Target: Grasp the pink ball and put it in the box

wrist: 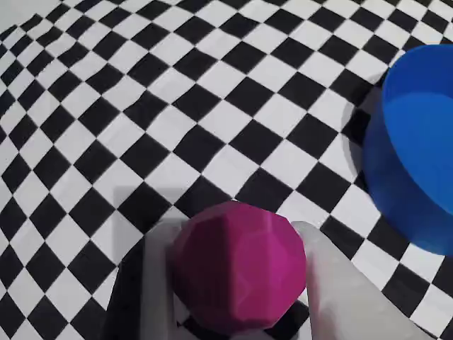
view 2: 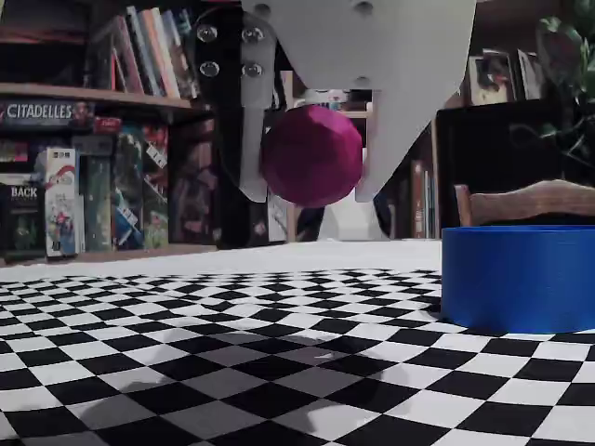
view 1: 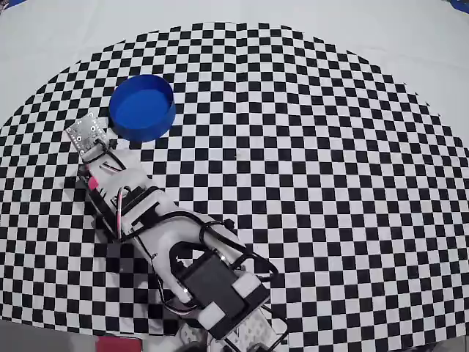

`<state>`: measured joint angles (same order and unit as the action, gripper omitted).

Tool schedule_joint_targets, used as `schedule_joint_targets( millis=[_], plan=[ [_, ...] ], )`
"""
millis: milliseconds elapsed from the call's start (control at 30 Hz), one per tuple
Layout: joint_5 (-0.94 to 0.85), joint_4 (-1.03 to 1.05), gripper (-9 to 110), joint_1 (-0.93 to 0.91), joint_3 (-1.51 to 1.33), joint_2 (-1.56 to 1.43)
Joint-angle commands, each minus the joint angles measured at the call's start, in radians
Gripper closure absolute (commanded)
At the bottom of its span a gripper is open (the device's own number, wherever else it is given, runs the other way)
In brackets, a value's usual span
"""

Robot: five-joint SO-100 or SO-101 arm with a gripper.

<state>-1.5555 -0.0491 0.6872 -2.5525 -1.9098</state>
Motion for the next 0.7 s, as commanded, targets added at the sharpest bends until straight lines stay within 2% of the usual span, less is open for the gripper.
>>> schedule_joint_targets(
  millis=[0, 667],
  plan=[
    [-0.005, -0.008, 101, -0.006, -0.006, -0.061],
    [-0.006, -0.008, 101, -0.034, -0.035, -0.144]
  ],
)
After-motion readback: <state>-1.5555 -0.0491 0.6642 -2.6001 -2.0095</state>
